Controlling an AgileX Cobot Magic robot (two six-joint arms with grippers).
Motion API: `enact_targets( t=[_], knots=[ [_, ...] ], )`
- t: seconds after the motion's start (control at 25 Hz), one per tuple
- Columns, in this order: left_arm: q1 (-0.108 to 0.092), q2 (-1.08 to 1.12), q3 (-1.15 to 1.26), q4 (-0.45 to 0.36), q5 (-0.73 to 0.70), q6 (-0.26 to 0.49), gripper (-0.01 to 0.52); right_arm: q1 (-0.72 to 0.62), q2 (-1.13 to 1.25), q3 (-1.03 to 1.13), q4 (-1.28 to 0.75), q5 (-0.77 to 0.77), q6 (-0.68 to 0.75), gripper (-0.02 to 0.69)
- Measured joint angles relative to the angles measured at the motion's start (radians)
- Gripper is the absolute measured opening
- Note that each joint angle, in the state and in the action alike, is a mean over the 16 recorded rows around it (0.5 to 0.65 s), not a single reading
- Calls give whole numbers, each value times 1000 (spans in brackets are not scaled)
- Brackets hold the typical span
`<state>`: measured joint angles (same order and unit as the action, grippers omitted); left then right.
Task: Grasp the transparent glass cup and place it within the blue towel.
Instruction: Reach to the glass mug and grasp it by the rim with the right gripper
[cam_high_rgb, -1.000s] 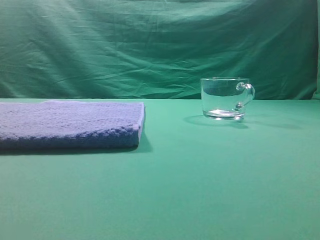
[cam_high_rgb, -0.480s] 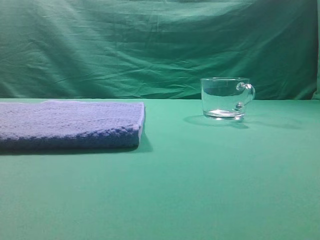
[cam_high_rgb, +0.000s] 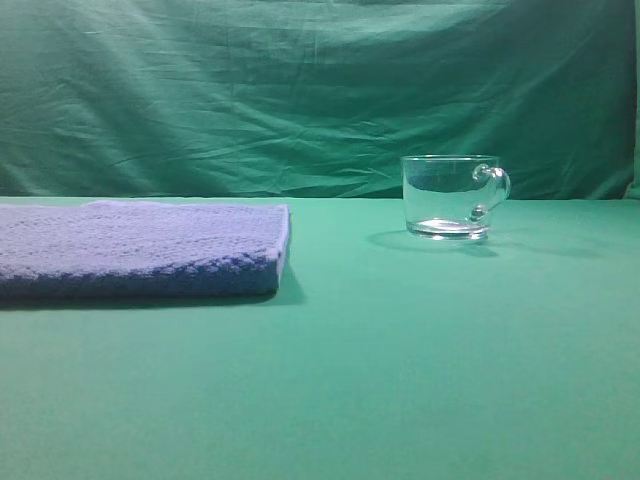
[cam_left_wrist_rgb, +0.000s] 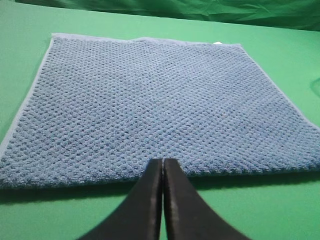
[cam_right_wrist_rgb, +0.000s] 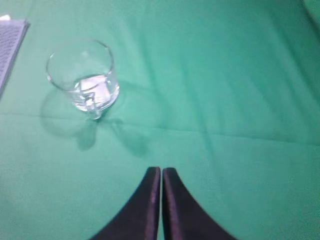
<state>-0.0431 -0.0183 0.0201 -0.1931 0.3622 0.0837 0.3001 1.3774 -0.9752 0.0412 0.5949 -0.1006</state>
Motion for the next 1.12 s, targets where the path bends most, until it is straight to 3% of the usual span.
enact_targets(
  t=[0.4,0.56,0.68,1.12],
  knots=[
    [0,0,0,0,0,0,0,36,338,-193,7,22,-11,490],
    [0,0,0,0,0,0,0,36,426,-241,9,9,-10,562],
    [0,0,0,0,0,0,0,37,474,-264,10,-17,-10,530],
    [0,0,0,0,0,0,0,49,540,-319,10,-81,-21,179]
  ],
)
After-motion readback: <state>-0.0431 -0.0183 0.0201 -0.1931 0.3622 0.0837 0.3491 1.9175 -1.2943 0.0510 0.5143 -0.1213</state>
